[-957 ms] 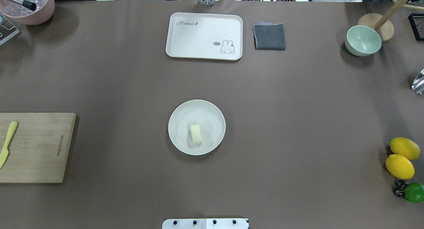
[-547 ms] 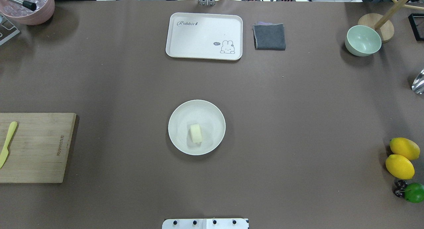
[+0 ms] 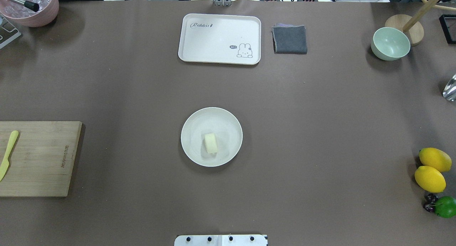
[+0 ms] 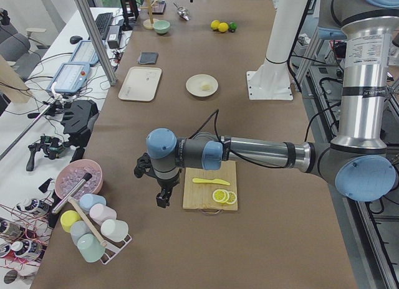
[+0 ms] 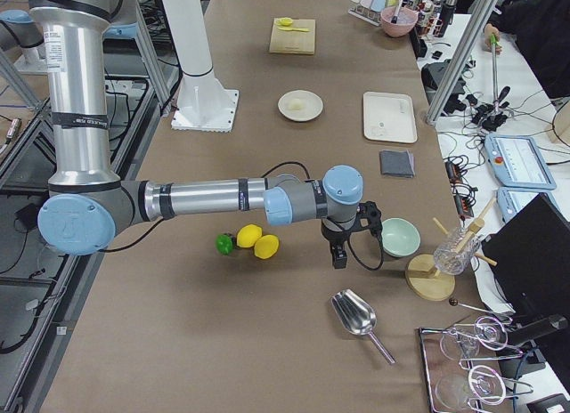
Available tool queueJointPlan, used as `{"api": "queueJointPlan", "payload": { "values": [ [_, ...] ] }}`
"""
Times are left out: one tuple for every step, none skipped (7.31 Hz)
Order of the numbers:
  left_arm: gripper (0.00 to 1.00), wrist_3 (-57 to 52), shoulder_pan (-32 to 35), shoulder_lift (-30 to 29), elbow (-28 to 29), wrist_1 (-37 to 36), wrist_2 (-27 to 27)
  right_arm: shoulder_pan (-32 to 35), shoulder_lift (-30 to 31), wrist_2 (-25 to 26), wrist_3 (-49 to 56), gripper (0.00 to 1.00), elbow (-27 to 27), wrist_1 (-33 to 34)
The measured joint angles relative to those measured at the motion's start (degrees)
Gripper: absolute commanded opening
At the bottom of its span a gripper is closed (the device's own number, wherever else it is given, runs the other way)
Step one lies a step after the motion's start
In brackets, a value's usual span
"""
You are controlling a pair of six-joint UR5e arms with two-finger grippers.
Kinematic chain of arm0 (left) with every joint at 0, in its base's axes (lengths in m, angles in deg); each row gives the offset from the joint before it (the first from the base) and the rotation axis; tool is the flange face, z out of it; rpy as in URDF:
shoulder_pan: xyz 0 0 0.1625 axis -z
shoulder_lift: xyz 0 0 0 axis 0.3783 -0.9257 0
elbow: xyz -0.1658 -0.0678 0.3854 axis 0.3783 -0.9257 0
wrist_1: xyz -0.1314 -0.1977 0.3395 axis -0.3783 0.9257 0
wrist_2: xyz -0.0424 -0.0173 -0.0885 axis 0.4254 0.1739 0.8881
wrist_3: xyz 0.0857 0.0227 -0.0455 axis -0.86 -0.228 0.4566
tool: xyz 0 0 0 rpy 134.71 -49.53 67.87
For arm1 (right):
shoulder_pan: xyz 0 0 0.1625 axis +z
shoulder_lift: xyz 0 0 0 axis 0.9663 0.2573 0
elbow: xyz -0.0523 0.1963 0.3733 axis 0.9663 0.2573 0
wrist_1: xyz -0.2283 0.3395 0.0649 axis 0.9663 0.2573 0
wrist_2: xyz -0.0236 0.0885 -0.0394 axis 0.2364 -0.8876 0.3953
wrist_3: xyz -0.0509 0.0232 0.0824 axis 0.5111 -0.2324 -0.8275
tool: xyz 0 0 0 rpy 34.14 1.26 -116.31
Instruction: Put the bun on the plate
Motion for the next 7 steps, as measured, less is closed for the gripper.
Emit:
{"api": "queueJointPlan", "payload": {
  "values": [
    [0.98,0.01,0.00,0.02,0.08,0.00,0.01,-0.59,-0.09,0.71,0.03,1.00,-0.02,0.04],
    [0.98,0.01,0.00,0.02,0.18,0.00,0.01,-0.98,-0.18,1.20,0.04,1.00,0.00,0.04],
    [0.98,0.02,0.01,0.02,0.28,0.00,0.01,-1.20,-0.26,1.42,0.04,1.00,0.01,0.01],
    [0.98,0.01,0.00,0.01,0.31,0.00,-0.01,-1.36,-0.35,1.49,0.04,1.00,0.02,0.00],
    [0.98,0.04,-0.04,-0.01,0.29,0.00,-0.04,-1.31,-0.37,1.50,0.04,1.00,-0.03,0.01],
    [0.98,0.12,-0.22,-0.09,0.73,0.02,-0.09,-1.23,-0.26,1.47,0.03,1.00,-0.24,0.04],
    [0.98,0.64,-0.44,-0.62,2.06,0.53,-0.11,-1.48,-0.27,1.47,-0.01,1.00,-0.36,0.06]
  ]
}}
